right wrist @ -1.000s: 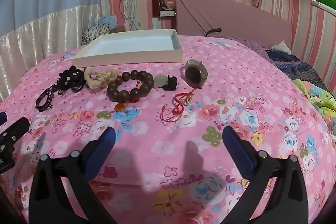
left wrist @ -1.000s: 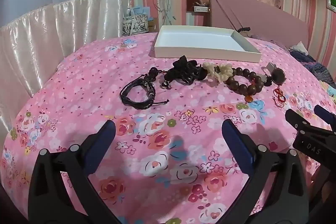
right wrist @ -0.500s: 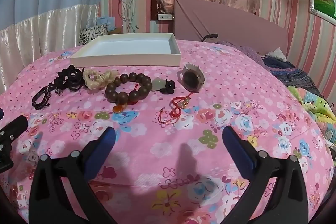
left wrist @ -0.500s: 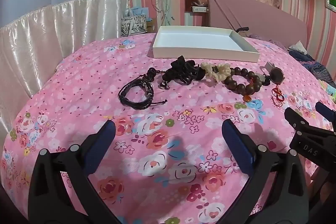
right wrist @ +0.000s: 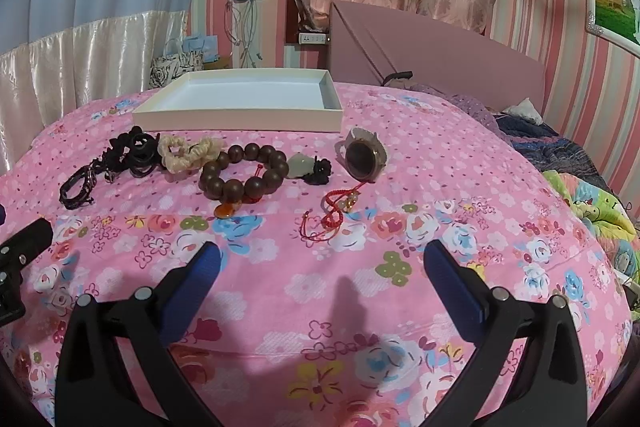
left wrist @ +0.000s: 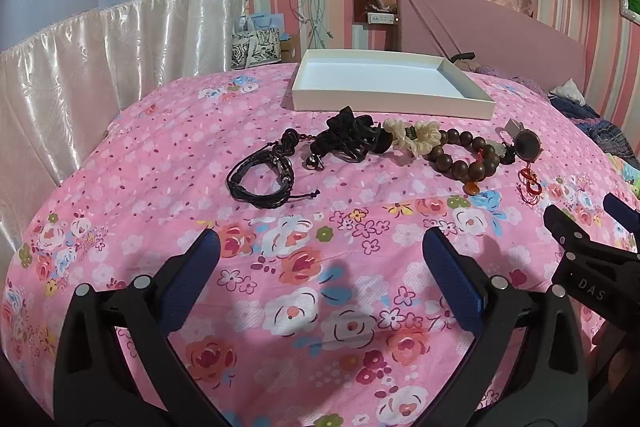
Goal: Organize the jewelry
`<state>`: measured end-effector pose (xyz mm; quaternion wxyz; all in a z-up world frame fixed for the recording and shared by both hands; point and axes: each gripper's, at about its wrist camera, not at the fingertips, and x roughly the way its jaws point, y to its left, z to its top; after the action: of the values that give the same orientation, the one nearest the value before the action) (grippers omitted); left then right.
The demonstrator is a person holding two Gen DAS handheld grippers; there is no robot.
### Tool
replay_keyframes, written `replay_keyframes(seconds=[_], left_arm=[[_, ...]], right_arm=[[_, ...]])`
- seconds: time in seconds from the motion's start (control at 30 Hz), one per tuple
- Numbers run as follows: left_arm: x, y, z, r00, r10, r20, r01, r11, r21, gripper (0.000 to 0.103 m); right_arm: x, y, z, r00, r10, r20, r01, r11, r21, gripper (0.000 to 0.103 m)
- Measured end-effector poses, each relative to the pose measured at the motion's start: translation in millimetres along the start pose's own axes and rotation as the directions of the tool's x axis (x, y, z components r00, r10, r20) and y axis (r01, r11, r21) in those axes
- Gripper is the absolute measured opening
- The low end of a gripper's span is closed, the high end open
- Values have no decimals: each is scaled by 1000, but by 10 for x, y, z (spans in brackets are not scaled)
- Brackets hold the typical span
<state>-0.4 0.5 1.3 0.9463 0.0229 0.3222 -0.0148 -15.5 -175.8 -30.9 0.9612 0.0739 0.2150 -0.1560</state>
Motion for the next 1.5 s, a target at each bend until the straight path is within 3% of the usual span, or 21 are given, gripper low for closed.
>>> replay_keyframes(seconds=[1.5], left_arm=[[46, 18, -9, 1000, -26, -9, 26, 1000, -9, 100]], right_arm=[[-149, 29, -35, 997, -22, 81, 22, 1000, -1, 101]])
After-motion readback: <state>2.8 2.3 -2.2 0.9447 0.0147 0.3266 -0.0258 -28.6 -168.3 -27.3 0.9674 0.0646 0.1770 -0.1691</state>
